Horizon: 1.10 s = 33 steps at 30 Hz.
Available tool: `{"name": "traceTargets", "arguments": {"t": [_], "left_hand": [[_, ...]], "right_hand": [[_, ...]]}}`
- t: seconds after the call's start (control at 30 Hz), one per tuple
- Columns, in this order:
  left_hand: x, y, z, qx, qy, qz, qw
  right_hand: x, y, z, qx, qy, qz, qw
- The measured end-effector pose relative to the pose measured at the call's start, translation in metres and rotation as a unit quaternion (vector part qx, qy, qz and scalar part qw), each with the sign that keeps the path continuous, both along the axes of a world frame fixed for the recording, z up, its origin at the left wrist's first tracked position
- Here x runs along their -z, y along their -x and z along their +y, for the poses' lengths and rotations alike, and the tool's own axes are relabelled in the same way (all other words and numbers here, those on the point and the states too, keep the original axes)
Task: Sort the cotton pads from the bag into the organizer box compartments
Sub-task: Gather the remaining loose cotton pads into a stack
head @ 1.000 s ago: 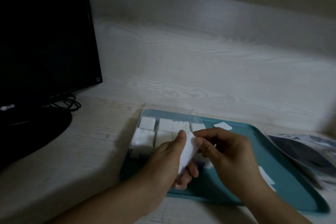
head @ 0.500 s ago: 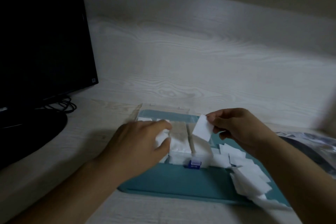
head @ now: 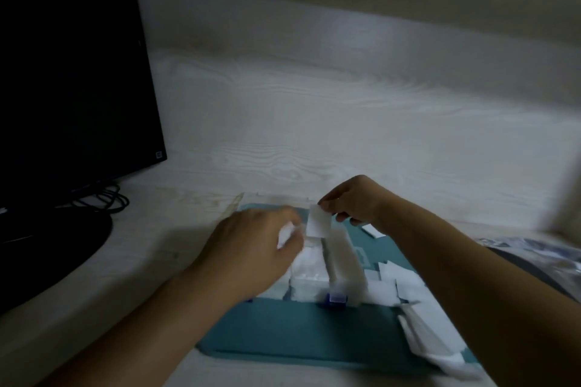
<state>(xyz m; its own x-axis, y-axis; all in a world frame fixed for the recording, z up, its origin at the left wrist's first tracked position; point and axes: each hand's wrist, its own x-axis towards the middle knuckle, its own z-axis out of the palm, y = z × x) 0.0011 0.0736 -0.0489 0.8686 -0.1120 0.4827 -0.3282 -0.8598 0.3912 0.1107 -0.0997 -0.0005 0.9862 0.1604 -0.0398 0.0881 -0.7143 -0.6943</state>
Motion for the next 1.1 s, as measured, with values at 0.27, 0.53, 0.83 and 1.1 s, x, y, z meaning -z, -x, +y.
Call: {"name": "traceTargets", "arguments": {"t": [0.27,0.53,0.83,1.1], "left_hand": [[-0.010,-0.037,0.010,-0.036,0.027,0.059,0.997],[0.004,-0.042,0.004,-0.019,-0.048,0.131,0.990],[0.000,-0.039,0.001,0.014,-0.082,0.150,0.985],[-0.001,-0.043,-0.002,0.031,-0.063,0.150,0.986]], "right_hand": [[0.012,-0.013,0.019,-0.037,0.052,-0.003,0.998],[0.034,-0.018,0.024,-0.046,0.115,-0.081,0.989],[0.045,-0.003,0.029,0.000,0.224,-0.190,0.956],[0.024,0.007,-0.001,-0.096,0.136,-0.143,0.976]]}}
